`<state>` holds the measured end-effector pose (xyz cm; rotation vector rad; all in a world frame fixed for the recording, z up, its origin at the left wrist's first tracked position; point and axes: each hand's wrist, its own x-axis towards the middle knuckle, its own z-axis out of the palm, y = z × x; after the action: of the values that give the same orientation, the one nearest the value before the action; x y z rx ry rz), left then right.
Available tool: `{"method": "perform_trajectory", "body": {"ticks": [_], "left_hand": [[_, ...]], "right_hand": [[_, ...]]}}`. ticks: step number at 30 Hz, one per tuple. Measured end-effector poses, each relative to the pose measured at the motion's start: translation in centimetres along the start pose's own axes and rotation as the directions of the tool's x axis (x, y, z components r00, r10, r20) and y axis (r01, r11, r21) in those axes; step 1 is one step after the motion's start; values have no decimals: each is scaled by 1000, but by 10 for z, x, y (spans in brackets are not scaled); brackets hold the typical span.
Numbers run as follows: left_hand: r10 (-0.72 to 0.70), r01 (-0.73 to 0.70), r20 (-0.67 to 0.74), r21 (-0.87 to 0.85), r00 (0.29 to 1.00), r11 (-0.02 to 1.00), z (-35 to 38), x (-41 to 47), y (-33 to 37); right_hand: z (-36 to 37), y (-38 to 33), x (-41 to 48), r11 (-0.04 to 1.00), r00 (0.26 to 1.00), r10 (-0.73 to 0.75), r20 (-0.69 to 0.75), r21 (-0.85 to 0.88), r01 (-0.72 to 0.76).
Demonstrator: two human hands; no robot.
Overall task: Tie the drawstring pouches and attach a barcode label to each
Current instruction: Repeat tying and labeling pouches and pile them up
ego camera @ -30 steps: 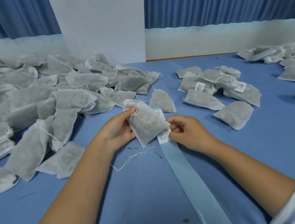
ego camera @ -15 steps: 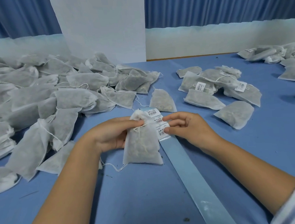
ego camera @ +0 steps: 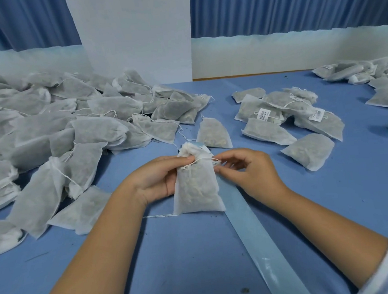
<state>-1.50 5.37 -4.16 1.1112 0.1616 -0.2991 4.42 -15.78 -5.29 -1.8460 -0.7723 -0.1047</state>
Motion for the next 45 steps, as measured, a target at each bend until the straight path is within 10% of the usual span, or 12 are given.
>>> {"method": "perform_trajectory", "body": {"ticks": [6,22,26,36,45], "left_hand": [[-24,24,2,-68,1000,997,2,-1,2],[-35,26,-109,-82,993,996,-7,-3,8],[-9,19,-147,71,989,997,0,-6,7],[74,14,-114,626,991,780,25,-12,3],[-28,12,17,620,999,784,29,-15,3]], "right_hand": [[0,-4,-3,985,985,-167,-46,-57,164],[-8,-14,-3,983,998,-63,-11,174,64],[-10,-11,2,979,982,111,-154,185,-82],[0,-20,-3,955,997,34,69,292,-52],[-2,-21,1,839,974,223,26,504,-206]]}}
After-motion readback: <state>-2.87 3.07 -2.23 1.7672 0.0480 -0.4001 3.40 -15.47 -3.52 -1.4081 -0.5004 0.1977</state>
